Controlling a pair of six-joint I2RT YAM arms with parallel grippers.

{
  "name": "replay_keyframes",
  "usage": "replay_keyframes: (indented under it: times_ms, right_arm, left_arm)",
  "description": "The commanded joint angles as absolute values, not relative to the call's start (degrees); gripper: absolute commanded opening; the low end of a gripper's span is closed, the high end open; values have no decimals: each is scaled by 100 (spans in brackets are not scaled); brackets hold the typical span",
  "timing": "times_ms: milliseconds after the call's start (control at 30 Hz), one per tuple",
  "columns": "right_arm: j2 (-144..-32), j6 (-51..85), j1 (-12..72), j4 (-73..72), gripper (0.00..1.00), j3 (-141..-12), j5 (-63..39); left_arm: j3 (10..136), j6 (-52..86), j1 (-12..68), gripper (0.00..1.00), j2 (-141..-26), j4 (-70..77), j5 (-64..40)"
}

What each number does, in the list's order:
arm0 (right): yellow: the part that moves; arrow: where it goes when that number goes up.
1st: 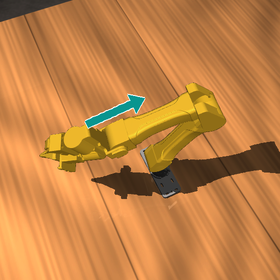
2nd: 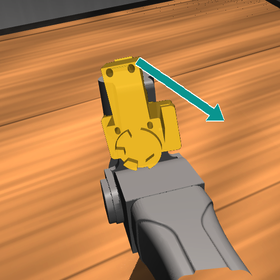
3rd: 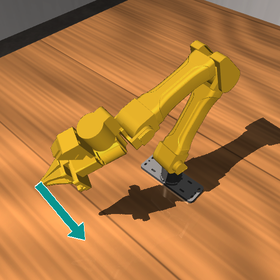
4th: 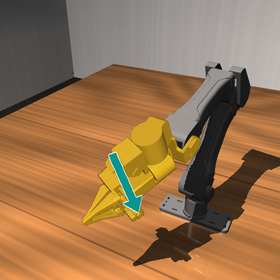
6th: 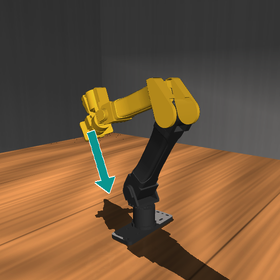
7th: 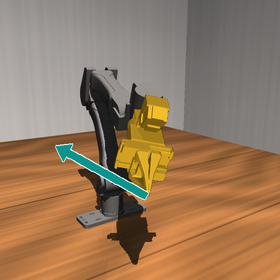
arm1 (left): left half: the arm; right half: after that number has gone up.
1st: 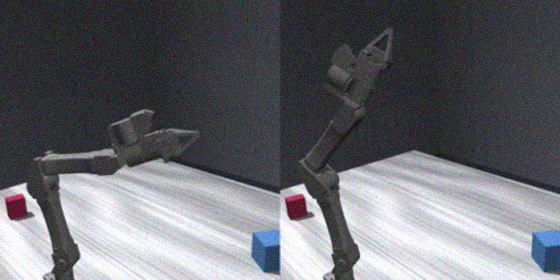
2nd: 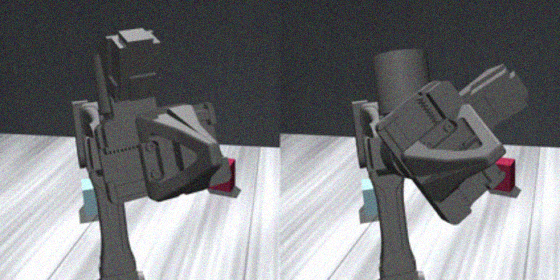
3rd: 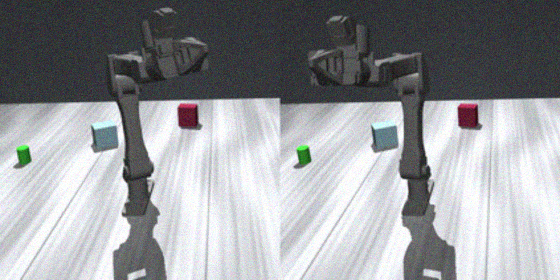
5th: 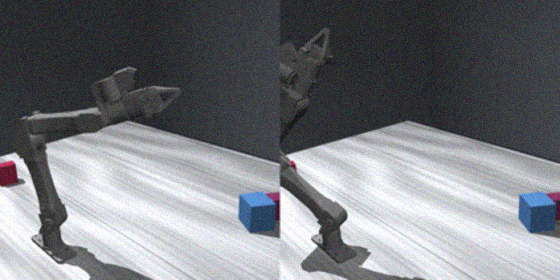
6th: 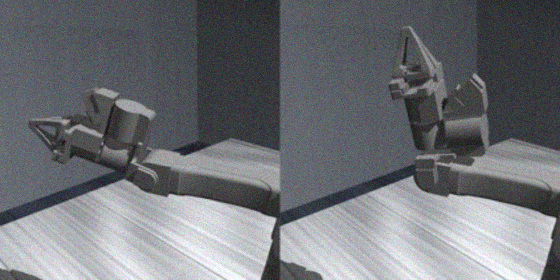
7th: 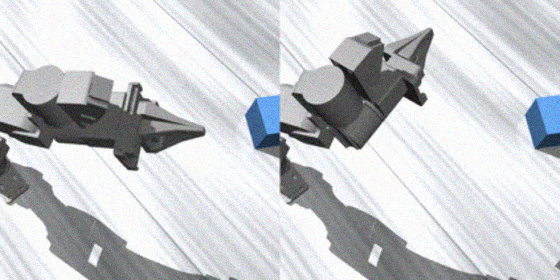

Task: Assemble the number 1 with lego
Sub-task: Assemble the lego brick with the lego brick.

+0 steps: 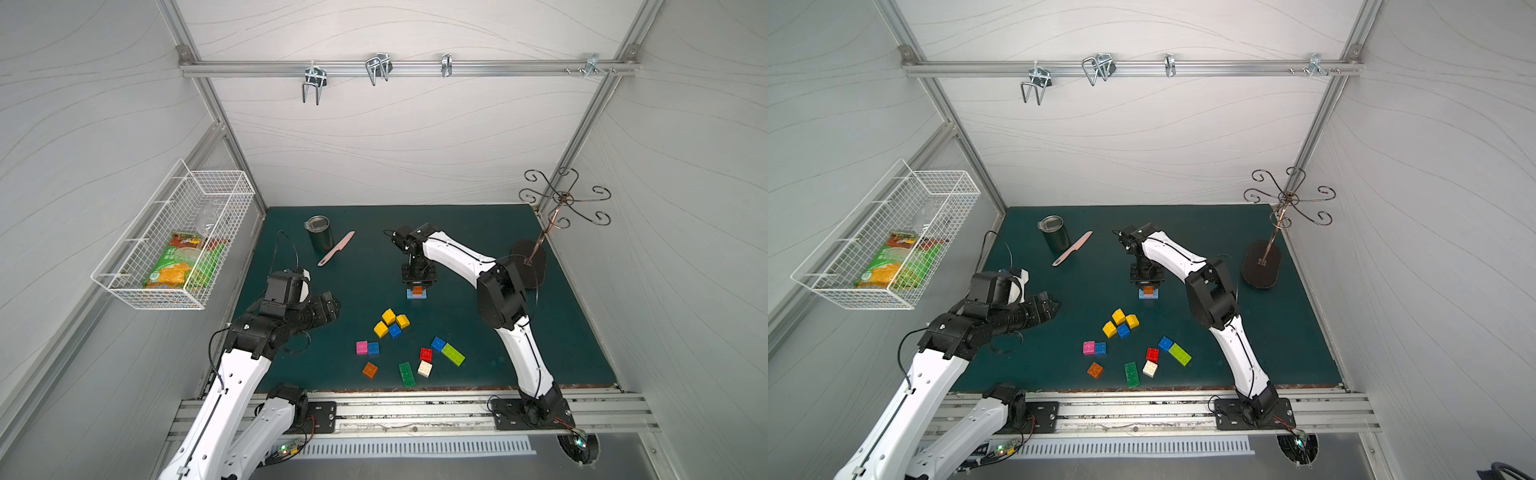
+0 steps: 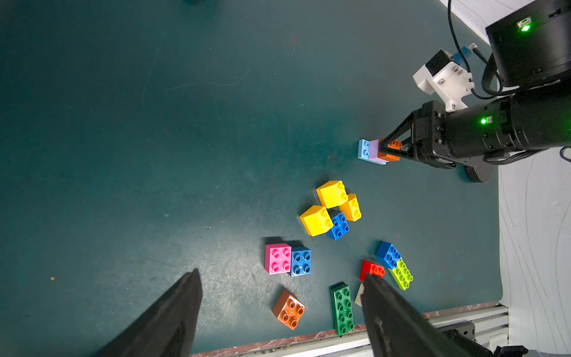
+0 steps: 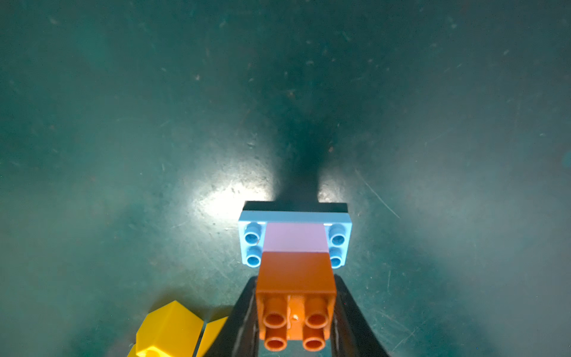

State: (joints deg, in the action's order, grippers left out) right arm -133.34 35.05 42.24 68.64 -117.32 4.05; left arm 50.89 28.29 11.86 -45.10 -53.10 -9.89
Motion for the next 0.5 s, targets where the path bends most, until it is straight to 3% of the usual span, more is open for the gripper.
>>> replay_keyframes:
  times_ms: [0,467]
  right_arm:
    - [-14231,3349,4210,6594,12,-11390,371]
    - [-14405,3215,4219,6444,12,-11187,334]
  left_arm:
    - [5134,2804,1204,86,-4496,-5106,-1026]
    - [5133,2804,1205,86,-4491,-5098,-1037]
